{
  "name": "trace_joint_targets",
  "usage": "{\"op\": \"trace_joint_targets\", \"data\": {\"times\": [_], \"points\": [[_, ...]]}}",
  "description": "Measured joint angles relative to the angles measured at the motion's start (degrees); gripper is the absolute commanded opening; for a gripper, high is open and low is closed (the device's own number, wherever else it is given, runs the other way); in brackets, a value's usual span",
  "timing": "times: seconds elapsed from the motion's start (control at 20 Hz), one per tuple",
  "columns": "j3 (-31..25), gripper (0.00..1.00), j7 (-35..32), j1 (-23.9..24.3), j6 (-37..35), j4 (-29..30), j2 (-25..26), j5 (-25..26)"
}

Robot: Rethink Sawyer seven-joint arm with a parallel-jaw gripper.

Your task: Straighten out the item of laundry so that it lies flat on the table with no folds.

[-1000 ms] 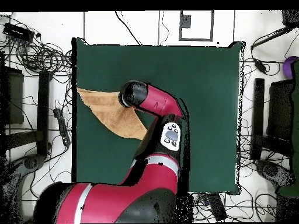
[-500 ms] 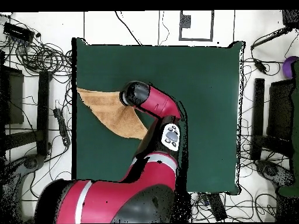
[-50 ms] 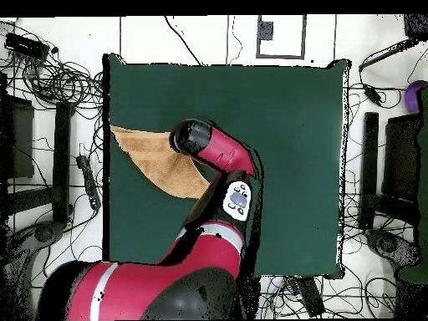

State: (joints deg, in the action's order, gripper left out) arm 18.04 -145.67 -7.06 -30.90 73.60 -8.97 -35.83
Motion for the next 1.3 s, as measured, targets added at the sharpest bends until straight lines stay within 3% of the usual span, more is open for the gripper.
{"op": "trace_joint_targets", "data": {"times": [0.35,0.65,1.3], "points": [[0.84,0.0,-0.08,-0.83,1.33,0.22,0.05,0.72],[-1.24,0.0,-0.08,1.27,1.23,0.5,-0.88,3.25],[-10.18,0.0,-0.1,10.76,1.22,1.1,-4.49,17.94]]}}
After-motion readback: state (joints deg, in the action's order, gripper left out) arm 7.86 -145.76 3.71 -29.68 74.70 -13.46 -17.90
